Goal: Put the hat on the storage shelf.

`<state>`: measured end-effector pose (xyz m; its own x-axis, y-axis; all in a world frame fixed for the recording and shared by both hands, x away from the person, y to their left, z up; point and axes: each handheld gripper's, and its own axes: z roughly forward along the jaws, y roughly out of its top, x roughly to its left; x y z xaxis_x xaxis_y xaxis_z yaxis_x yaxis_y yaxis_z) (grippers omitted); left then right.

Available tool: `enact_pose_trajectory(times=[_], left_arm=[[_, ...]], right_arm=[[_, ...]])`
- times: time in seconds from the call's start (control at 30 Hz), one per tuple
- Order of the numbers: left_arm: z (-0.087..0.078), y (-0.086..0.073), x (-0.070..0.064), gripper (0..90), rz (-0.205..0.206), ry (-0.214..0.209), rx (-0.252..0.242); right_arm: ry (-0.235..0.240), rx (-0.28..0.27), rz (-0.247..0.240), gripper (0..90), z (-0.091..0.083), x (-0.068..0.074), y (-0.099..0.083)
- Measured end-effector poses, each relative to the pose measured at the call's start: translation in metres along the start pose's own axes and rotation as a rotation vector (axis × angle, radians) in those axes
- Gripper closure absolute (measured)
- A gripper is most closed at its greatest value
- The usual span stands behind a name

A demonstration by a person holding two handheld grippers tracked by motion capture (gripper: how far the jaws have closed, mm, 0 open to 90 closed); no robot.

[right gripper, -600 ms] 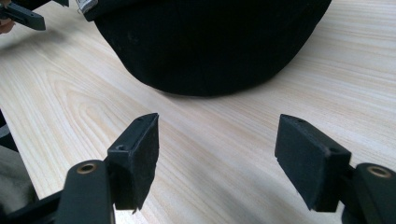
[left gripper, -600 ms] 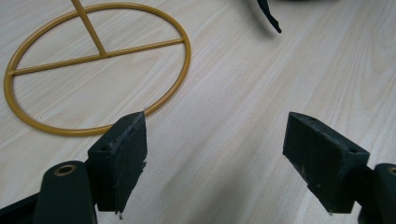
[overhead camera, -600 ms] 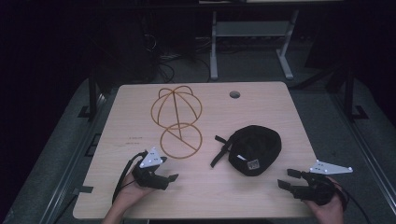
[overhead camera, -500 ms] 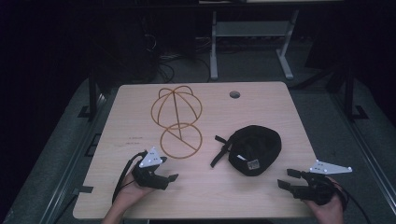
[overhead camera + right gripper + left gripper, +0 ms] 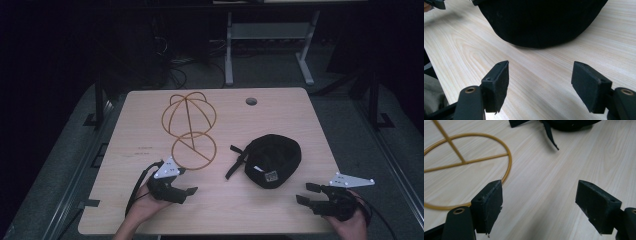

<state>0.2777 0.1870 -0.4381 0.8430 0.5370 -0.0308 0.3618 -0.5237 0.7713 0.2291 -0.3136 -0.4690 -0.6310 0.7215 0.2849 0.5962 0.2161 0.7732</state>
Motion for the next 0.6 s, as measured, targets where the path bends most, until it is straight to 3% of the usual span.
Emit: enact_pose_trajectory(times=[0.17, 0.2, 0.23, 0.27, 0.33, 0.37, 0.43, 0.47, 0.6], left_arm=[[0.008, 0.020, -0.009, 21.5, 0.018, -0.041, -0.010], [0.011, 0.033, -0.015, 21.5, 0.051, -0.044, -0.021], [0.011, 0.033, -0.015, 21.5, 0.051, -0.044, -0.021], [0.016, 0.046, -0.020, 21.5, 0.069, -0.072, -0.036], [0.019, 0.053, -0.023, 21.6, 0.074, -0.089, -0.044], [0.025, 0.066, -0.028, 22.4, 0.089, -0.133, -0.044], [0.028, 0.071, -0.031, 23.1, 0.097, -0.155, -0.044], [0.034, 0.081, -0.037, 23.1, 0.100, -0.194, -0.051], [0.041, 0.092, -0.044, 23.4, 0.121, -0.221, -0.045]], right_arm=[[0.008, -0.001, -0.009, 29.7, 0.001, 0.000, 0.000], [0.008, 0.004, -0.014, 29.7, 0.002, 0.000, 0.001], [0.008, 0.004, -0.014, 29.7, 0.002, 0.000, 0.001], [0.009, 0.006, -0.016, 29.7, 0.003, 0.001, 0.001], [0.010, 0.002, -0.017, 29.7, 0.002, 0.001, 0.001], [0.011, -0.001, -0.018, 29.7, 0.002, 0.001, 0.001], [0.012, -0.001, -0.010, 29.7, 0.002, 0.001, 0.001], [0.014, -0.001, -0.007, 29.7, 0.002, 0.001, 0.001], [0.013, 0.000, -0.010, 29.7, 0.002, 0.000, 0.001]])
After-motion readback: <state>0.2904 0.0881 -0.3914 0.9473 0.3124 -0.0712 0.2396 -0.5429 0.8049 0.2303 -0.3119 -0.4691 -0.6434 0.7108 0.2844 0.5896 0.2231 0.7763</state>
